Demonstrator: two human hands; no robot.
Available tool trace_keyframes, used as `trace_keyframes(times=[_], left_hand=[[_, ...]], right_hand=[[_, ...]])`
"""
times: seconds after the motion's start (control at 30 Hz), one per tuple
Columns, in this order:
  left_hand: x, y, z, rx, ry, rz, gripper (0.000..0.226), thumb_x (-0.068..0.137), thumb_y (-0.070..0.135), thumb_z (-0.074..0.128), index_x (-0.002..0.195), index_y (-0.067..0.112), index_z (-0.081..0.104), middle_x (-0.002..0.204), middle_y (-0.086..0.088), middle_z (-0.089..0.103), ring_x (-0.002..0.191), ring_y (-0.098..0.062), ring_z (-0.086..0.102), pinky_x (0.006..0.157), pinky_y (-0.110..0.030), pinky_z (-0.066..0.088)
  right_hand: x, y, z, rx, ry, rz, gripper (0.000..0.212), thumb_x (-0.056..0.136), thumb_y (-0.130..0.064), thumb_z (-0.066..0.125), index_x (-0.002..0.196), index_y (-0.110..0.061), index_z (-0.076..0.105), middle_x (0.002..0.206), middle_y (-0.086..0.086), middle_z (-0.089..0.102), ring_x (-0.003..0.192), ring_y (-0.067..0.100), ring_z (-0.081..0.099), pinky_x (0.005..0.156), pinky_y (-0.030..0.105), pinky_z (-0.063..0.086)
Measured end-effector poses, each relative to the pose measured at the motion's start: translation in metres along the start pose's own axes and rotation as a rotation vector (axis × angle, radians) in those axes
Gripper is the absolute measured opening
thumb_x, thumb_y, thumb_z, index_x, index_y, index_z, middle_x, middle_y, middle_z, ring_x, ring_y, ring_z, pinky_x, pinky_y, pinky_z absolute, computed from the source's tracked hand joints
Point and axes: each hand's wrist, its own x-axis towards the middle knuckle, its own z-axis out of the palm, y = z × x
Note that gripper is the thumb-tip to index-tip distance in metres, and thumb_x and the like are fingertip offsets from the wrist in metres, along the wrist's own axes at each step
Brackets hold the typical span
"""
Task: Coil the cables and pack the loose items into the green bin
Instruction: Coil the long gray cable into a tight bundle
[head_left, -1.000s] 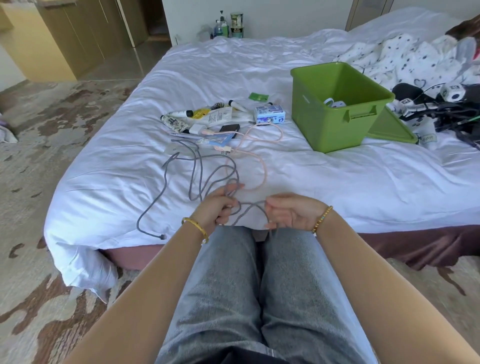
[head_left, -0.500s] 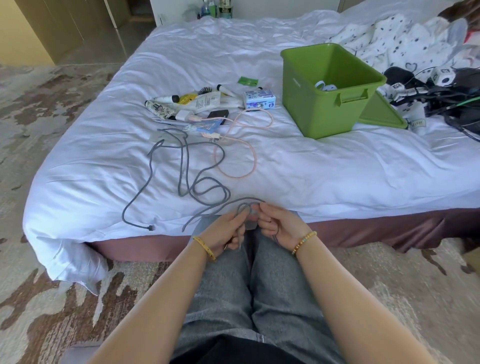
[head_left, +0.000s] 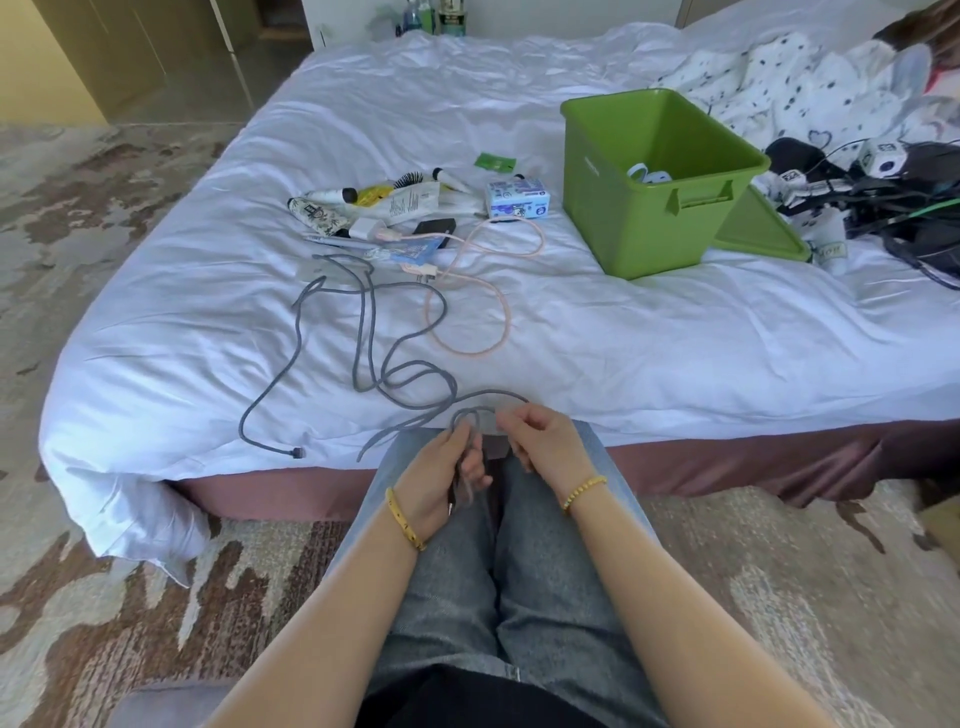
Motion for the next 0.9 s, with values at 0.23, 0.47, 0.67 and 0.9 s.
trace_keyframes(times=[0.23,0.47,0.67,0.9], left_hand=[[0.003,-0.008,0.001,-0.344,0.192,0.142,0.035,0.098,0.037,0.034,0.079,0.016,0.054,0.085,-0.002,0.065,0.078,-0.011,0.064,0.074,-0.026,0.056],[0.011,0.009,-0.002,-0.363,0.23,0.138,0.041,0.098,0.044,0.031,0.097,0.011,0.054,0.062,-0.001,0.055,0.06,-0.014,0.058,0.068,-0.028,0.058],[0.005,0.004,-0.005,-0.135,0.123,0.124,0.03,0.101,0.018,0.031,0.085,0.008,0.054,0.065,-0.001,0.042,0.044,-0.003,0.05,0.051,-0.019,0.051],[0.005,0.006,-0.012,-0.259,0.149,0.238,0.036,0.101,0.015,0.029,0.068,0.01,0.042,0.054,0.0,0.051,0.053,-0.011,0.059,0.07,-0.028,0.053]], right_hand=[[-0.031,0.019,0.0,-0.695,0.276,-0.452,0.03,0.093,-0.024,0.052,0.063,-0.023,0.05,0.06,-0.006,0.056,0.065,0.02,0.057,0.074,0.031,0.039],[-0.032,0.023,0.014,-1.0,-0.11,-0.517,0.029,0.098,-0.03,0.038,0.085,-0.015,0.059,0.087,0.002,0.067,0.091,0.018,0.059,0.108,0.026,0.024],[-0.029,0.02,0.012,-0.72,-0.023,-0.282,0.044,0.094,-0.035,0.045,0.054,-0.018,0.039,0.056,-0.001,0.049,0.064,0.019,0.054,0.062,0.03,0.035],[-0.023,0.012,-0.011,0.319,-0.159,0.057,0.031,0.095,-0.022,0.047,0.069,-0.009,0.059,0.039,-0.007,0.037,0.038,0.007,0.034,0.057,0.022,0.042]])
